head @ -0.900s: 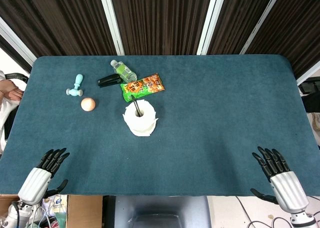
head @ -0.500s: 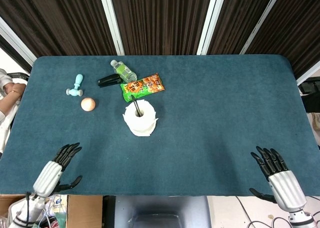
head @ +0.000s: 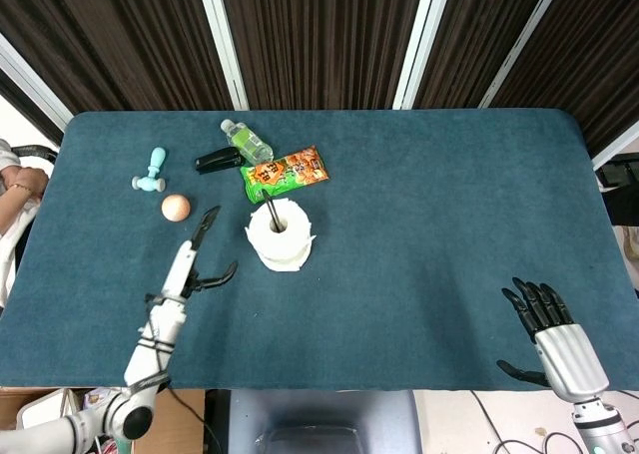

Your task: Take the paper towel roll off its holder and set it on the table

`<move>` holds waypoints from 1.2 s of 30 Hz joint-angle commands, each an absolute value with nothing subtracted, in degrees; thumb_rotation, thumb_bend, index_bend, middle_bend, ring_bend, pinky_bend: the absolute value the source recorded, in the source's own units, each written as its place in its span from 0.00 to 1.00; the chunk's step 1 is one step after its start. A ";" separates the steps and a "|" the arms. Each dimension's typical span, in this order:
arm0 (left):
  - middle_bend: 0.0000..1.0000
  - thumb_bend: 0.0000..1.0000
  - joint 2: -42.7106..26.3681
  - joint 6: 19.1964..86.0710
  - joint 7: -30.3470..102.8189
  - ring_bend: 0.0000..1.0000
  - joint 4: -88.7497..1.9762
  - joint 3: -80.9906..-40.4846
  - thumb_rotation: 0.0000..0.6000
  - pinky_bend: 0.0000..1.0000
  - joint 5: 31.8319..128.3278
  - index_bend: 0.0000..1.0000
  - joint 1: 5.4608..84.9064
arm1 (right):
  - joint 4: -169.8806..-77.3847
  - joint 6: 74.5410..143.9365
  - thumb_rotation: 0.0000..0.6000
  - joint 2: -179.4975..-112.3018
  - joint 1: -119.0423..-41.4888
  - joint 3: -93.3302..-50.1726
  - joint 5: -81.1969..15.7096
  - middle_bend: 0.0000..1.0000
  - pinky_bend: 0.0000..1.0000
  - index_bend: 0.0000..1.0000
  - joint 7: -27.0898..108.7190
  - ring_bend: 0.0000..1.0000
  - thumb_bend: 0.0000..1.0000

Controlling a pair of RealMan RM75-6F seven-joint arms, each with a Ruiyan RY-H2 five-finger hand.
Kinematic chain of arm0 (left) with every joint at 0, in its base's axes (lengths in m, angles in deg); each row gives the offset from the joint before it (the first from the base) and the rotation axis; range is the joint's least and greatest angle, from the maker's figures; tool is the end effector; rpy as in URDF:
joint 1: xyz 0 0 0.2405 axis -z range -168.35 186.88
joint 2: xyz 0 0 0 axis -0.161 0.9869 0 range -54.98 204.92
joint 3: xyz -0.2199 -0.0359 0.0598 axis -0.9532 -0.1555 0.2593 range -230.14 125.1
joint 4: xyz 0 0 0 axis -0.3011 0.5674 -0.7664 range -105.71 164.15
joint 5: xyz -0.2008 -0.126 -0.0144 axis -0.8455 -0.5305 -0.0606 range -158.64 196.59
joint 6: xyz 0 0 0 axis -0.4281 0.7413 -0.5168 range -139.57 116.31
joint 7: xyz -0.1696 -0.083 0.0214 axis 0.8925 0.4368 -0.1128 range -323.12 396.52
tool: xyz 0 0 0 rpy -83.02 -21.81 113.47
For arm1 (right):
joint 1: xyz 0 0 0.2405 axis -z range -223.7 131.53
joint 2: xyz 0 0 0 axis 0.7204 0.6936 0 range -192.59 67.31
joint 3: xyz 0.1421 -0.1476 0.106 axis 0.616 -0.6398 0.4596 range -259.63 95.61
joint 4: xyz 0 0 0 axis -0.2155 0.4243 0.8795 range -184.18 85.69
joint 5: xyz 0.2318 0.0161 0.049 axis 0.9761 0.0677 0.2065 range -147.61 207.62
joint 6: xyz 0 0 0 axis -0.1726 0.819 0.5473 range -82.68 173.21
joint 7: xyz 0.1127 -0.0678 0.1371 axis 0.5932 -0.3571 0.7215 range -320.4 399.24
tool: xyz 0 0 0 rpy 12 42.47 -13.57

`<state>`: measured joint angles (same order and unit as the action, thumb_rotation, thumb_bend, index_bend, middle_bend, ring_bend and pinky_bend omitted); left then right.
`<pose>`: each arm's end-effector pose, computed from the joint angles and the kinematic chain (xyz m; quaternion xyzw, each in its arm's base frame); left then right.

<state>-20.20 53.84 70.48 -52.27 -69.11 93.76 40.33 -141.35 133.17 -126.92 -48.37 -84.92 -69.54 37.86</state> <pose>-0.1284 0.3660 -0.0334 -0.4271 -0.6207 -0.6168 0.2279 -0.2738 -0.1857 0.0958 0.6668 -0.3575 0.3952 0.5210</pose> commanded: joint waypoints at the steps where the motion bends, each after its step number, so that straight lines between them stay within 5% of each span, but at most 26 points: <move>1: 0.00 0.36 -23.85 51.03 70.36 0.00 -48.33 -70.25 1.00 0.04 91.39 0.00 42.60 | -141.67 132.53 1.00 -127.08 -48.53 -84.69 -68.70 0.00 0.00 0.00 37.34 0.00 0.08; 15: 0.00 0.35 -35.34 45.86 65.36 0.00 -34.21 -72.52 1.00 0.04 85.61 0.00 48.10 | -141.89 133.31 1.00 -125.43 -48.25 -85.08 -68.47 0.00 0.00 0.00 40.71 0.00 0.08; 28: 0.00 0.35 -38.43 44.79 62.33 0.00 -34.11 -76.10 1.00 0.05 83.14 0.00 50.95 | -141.22 134.88 1.00 -124.53 -47.78 -85.15 -68.81 0.00 0.00 0.00 43.65 0.00 0.08; 33: 0.00 0.35 -39.43 45.13 58.93 0.01 -33.15 -78.12 1.00 0.18 80.93 0.00 52.25 | -141.01 135.01 1.00 -124.31 -47.82 -85.10 -68.80 0.00 0.00 0.00 44.53 0.00 0.08; 36: 0.00 0.36 -39.90 45.19 57.35 0.17 -32.97 -79.21 1.00 0.37 79.47 0.00 52.79 | -140.96 135.01 1.00 -124.21 -47.86 -85.13 -68.87 0.00 0.00 0.00 44.76 0.00 0.08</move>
<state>-39.60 45.19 58.00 -33.11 -78.62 80.19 52.40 -140.97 135.00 -124.22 -47.86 -85.13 -68.86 44.74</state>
